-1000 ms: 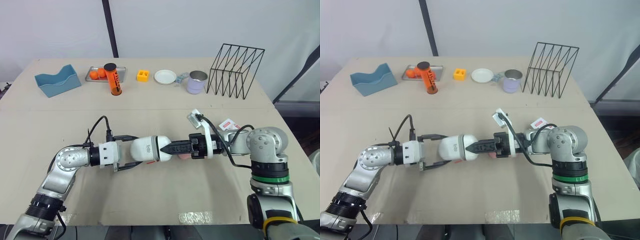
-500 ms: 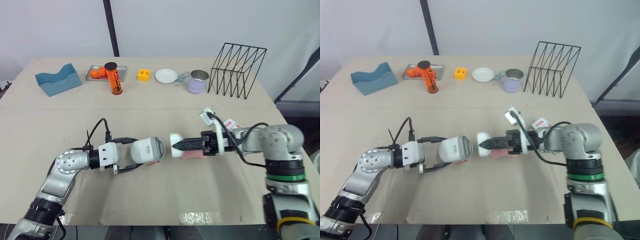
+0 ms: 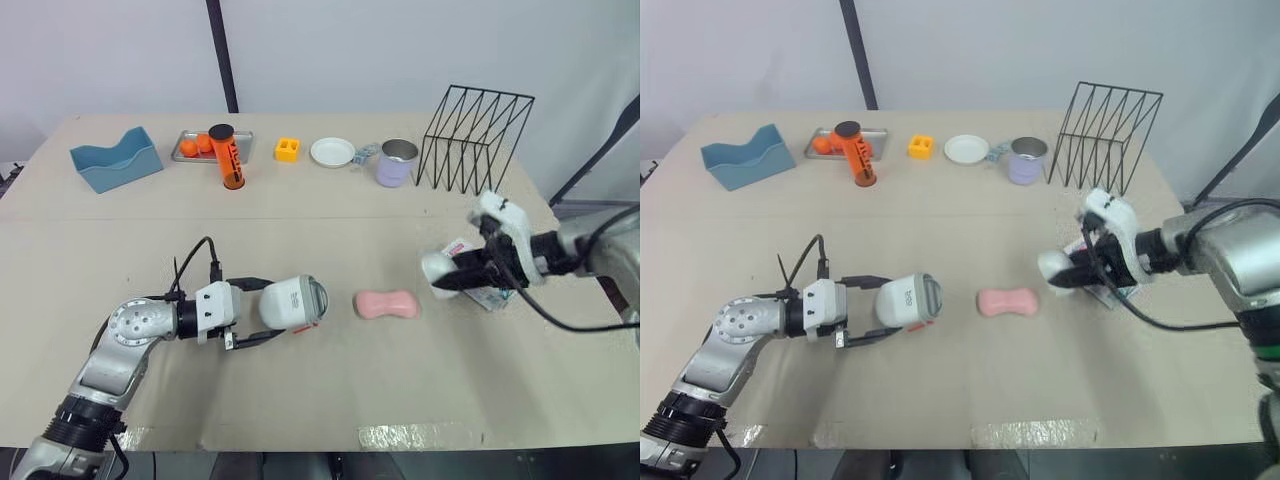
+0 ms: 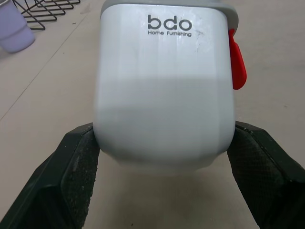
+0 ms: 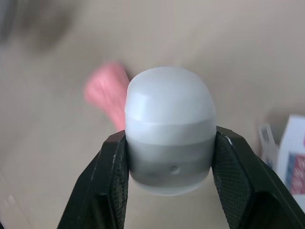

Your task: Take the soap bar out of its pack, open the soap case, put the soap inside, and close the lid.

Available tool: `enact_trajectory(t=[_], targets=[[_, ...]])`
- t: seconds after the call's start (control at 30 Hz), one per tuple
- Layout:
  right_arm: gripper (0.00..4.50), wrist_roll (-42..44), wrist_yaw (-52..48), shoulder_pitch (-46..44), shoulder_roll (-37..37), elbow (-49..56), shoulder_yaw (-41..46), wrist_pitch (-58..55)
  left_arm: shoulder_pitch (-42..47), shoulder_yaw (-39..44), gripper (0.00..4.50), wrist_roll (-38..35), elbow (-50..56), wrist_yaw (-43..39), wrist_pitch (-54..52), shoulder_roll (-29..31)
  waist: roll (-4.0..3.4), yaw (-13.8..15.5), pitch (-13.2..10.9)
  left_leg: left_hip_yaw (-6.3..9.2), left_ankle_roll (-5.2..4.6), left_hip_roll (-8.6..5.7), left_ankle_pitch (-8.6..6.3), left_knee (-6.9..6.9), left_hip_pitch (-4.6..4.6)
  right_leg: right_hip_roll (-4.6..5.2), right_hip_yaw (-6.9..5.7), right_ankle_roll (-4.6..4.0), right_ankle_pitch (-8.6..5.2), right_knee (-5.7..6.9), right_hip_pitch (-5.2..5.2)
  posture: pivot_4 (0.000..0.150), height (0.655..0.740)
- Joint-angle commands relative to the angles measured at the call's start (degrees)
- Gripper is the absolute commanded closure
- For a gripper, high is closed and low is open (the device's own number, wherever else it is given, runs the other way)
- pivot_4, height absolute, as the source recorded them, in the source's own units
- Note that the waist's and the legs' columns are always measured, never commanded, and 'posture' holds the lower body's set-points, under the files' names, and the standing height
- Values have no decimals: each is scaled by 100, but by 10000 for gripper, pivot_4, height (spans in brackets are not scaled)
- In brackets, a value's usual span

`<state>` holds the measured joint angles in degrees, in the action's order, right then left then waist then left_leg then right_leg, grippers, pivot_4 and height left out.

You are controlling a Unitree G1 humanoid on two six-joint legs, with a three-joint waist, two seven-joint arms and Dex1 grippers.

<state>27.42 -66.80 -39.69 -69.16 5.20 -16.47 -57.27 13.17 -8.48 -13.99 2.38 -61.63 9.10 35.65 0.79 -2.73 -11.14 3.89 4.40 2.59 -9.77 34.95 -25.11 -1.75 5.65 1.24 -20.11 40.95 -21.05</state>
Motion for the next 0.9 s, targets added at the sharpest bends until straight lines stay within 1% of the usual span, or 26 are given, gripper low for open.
enact_trajectory(t=[0.03, 0.2, 0.47, 0.9], targets=[[25906, -410, -257, 15, -167, 164, -95, 444, 51, 140, 6765, -81, 133, -4, 16, 33, 0, -8, 0, 0, 0, 1, 0, 0, 1, 0, 0, -1, 0, 1, 0, 1500, 7400], [25906, -833, -289, 221, -60, 202, -230, 709, 75, 142, 6765, -71, 146, 8, -18, 24, 0, -1, 0, -2, 2, 3, 1, 1, 4, -1, -2, -5, 3, 3, 0, 1500, 7400], [25906, -1471, -262, 439, 207, -52, -384, 1145, 16, 152, 6765, -107, 277, 3, -115, 49, 0, 0, 0, -1, 3, 2, 2, 3, 3, 1, -2, -5, 3, 5, 1, 1500, 7400], [25906, -1720, -383, 542, 396, -327, -213, 1322, 2, 132, 6765, -51, 314, 19, -129, 45, 1, -1, 1, 6, 2, 2, 1, 17, 6, -1, -9, -6, 4, 9, 12, 1500, 7400]])
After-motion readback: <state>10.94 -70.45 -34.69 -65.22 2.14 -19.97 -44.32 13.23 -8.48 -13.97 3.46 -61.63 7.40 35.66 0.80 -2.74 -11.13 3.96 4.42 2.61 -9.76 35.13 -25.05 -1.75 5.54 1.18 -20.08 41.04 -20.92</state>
